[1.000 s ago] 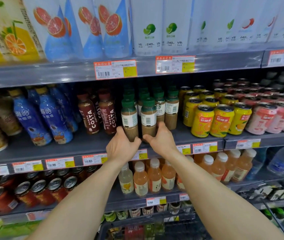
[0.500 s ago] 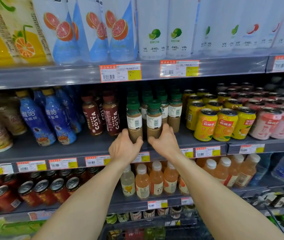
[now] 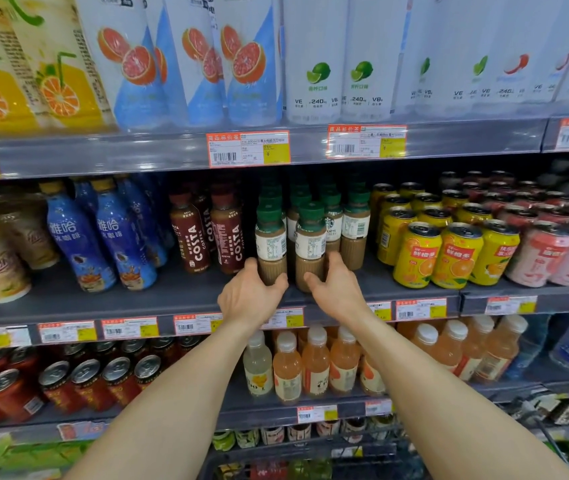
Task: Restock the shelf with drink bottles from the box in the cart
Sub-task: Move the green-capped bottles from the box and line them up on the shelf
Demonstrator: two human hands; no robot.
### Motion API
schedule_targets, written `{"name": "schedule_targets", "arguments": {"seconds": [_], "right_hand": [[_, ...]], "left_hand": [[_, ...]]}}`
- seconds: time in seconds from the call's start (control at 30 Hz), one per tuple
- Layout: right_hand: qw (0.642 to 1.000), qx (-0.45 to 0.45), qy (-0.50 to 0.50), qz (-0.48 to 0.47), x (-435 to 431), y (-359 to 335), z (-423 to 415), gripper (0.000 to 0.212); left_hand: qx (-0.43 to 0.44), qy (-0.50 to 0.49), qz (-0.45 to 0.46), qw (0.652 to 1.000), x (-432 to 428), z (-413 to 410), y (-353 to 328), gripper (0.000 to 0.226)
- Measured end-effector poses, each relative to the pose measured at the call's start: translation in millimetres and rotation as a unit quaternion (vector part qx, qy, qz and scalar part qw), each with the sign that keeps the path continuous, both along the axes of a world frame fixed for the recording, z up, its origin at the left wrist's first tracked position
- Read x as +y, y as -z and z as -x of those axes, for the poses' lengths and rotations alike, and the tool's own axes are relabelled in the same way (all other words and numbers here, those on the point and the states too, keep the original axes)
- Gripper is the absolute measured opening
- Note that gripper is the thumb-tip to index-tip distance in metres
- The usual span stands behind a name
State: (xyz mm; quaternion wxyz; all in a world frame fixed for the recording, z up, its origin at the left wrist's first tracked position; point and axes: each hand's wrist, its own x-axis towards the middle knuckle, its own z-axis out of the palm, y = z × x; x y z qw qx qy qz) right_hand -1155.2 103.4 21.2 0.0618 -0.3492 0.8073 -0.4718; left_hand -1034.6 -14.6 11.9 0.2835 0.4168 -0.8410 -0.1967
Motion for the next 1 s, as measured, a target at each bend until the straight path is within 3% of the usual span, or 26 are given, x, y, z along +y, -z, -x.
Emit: {"name": "schedule_targets", "arguments": {"seconds": [0.2, 0.5, 0.67, 0.83, 1.0], "right_hand": [[1.0, 0.01, 0.028, 0.007, -3.5, -2.3, -4.9, 0.06], [0.999, -0.02, 0.032, 0.017, -8.7, -2.1, -6.2, 0.069], [0.998, -0.009, 0.054, 0.024, -11.6, 0.0, -5.5, 0.065], [1.0, -0.007, 0.013, 0.017, -7.5, 0.7, 1.7, 0.047], [0.999, -0.01, 0.016, 0.031, -7.9, -0.2, -4.8, 0.066]], "left_hand": [[0.0, 0.006, 0.005, 1.0, -4.7, -1.5, 1.4, 0.049], [0.027, 0.016, -0.028, 0.999, -4.4, -4.3, -3.7, 0.072], [0.011, 0.023, -0.024, 0.999, -5.9, -5.4, -2.6, 0.06], [0.012, 0.005, -0.008, 1.0, -2.1, -1.8, -2.0, 0.071], [0.005, 0.012, 0.001, 1.0, -5.9, -3.2, 1.3, 0.059]]}}
